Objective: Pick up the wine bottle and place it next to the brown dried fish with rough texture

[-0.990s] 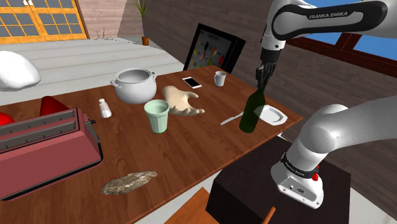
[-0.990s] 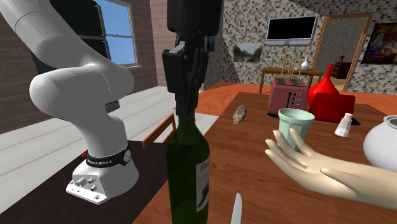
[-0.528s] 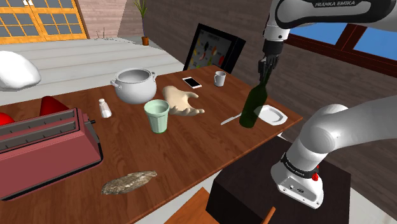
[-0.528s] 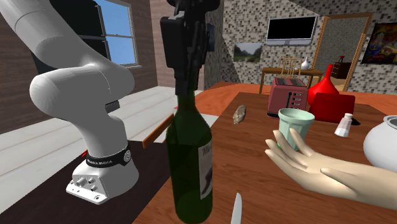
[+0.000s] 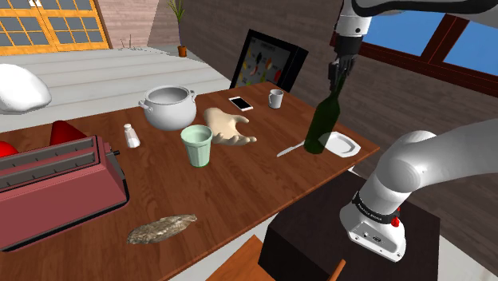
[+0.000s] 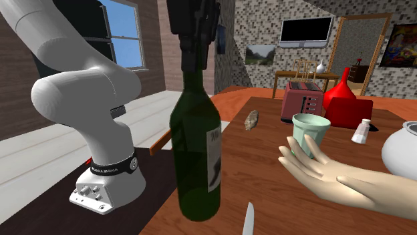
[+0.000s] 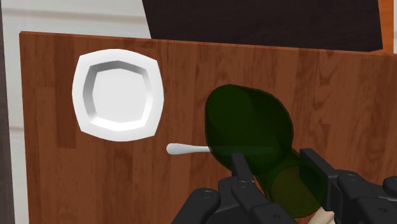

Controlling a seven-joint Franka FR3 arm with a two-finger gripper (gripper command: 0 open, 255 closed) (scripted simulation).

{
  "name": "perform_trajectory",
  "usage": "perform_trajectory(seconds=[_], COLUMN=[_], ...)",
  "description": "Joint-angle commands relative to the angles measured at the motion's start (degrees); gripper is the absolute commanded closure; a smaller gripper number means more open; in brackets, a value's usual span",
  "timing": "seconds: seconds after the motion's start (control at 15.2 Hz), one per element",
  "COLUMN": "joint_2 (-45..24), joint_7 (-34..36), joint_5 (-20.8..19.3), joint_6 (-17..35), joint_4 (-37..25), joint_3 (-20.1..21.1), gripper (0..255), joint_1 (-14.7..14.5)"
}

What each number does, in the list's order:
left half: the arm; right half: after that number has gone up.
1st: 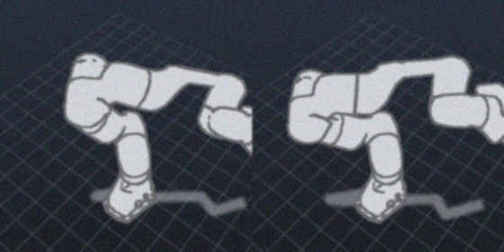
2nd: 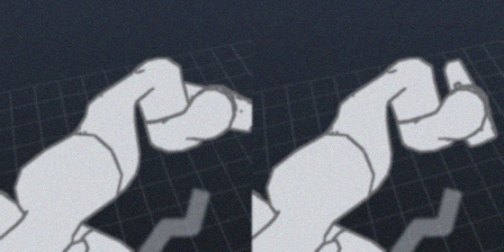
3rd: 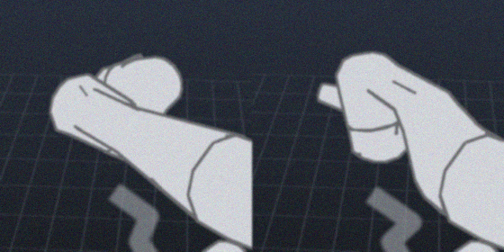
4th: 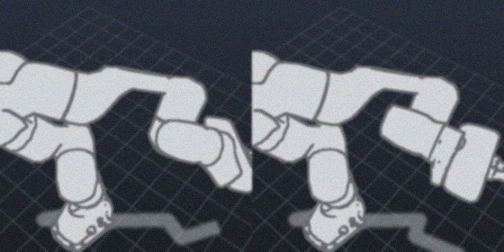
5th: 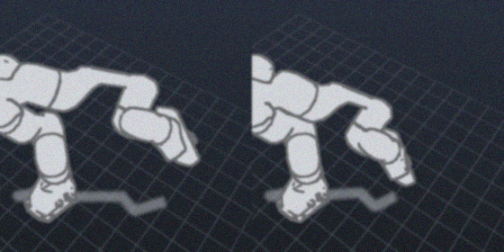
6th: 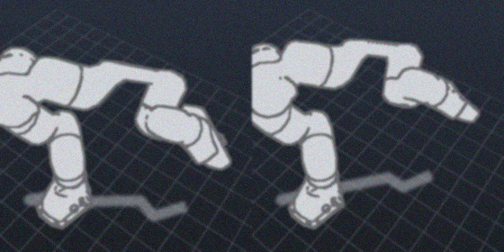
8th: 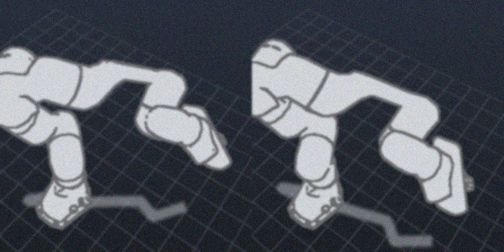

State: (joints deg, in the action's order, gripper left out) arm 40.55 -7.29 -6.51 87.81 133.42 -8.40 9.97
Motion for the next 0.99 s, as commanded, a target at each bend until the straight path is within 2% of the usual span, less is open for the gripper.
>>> perform_trajectory(seconds=[0.0, 0.92], joint_2=[-0.3, -3.8], joint_7=[0.1, -0.4], joint_5=[0.2, 0.8], joint_6=[-1.4, -11.4], joint_4=[-1.7, -15.1], joint_3=[0.2, 0.8], gripper=[255, 255], joint_1=[-0.1, -0.5])
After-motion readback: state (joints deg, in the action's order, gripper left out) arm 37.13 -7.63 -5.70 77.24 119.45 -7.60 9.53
